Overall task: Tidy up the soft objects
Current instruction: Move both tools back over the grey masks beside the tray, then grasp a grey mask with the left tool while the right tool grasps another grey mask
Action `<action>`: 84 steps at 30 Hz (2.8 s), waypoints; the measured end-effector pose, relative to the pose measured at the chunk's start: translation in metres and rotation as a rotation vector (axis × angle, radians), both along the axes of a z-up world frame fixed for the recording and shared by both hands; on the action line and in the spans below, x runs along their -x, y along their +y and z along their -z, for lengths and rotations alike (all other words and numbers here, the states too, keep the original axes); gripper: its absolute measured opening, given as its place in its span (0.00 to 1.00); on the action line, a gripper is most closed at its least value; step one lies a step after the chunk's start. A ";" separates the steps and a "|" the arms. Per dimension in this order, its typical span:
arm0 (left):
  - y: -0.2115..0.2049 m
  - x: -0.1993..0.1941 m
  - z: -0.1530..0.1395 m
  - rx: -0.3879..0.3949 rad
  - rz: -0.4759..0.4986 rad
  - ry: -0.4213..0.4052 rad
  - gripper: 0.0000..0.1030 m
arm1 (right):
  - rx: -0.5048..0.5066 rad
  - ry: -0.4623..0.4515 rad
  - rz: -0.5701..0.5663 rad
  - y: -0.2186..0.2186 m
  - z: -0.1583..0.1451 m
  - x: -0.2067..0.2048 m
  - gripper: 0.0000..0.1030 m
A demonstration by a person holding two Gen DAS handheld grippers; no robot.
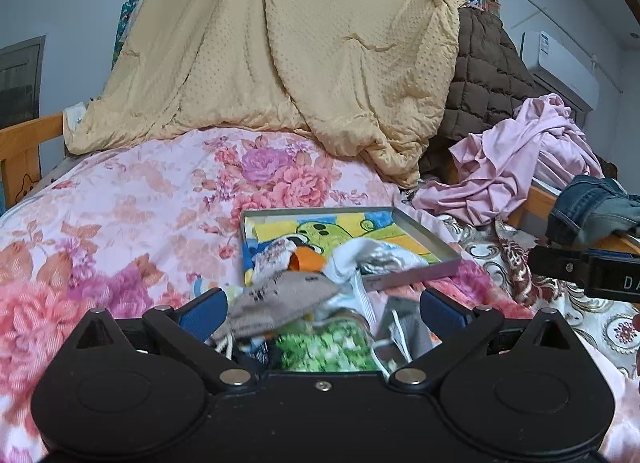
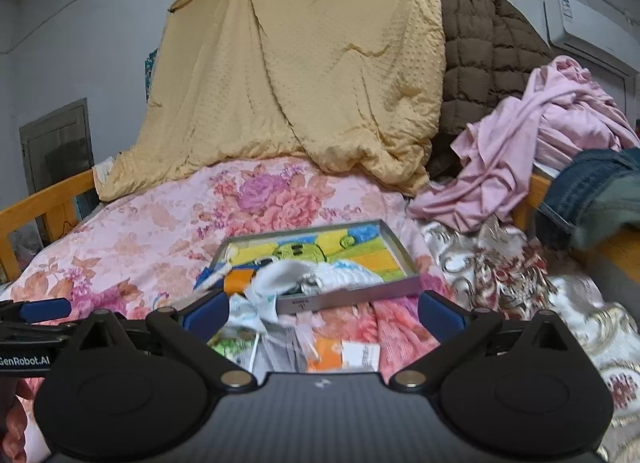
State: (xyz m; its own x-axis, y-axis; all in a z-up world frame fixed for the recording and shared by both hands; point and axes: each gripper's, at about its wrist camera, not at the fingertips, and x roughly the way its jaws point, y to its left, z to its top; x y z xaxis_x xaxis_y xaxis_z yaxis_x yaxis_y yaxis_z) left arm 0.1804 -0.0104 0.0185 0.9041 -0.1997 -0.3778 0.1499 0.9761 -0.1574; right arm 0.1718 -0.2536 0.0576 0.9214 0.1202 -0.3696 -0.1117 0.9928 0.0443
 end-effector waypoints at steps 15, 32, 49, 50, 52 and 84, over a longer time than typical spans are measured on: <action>-0.018 0.031 0.021 -0.025 0.057 0.100 0.99 | -0.073 0.256 0.179 -0.040 0.025 0.013 1.00; -0.044 0.028 0.049 -0.104 0.164 0.199 0.99 | -0.062 0.418 0.125 -0.036 0.048 -0.007 1.00; -0.035 -0.010 0.048 -0.084 0.132 0.201 0.99 | 0.011 0.453 0.002 -0.025 0.055 -0.032 1.00; -0.036 -0.012 0.047 -0.094 0.142 0.191 0.99 | 0.008 0.454 -0.009 -0.026 0.054 -0.035 1.00; -0.037 -0.018 0.047 -0.114 0.162 0.170 0.99 | 0.002 0.449 -0.021 -0.029 0.053 -0.043 1.00; -0.070 -0.104 0.075 0.094 0.395 0.206 0.93 | 0.406 0.374 -0.392 0.022 0.097 -0.077 0.94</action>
State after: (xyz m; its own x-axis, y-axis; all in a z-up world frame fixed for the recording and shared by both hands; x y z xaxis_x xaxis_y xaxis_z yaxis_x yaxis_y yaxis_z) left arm 0.2843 -0.0805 -0.0561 0.6598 -0.5561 -0.5053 0.4643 0.8305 -0.3077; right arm 0.2488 -0.2315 -0.0390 0.6393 0.2038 -0.7415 -0.5167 0.8280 -0.2180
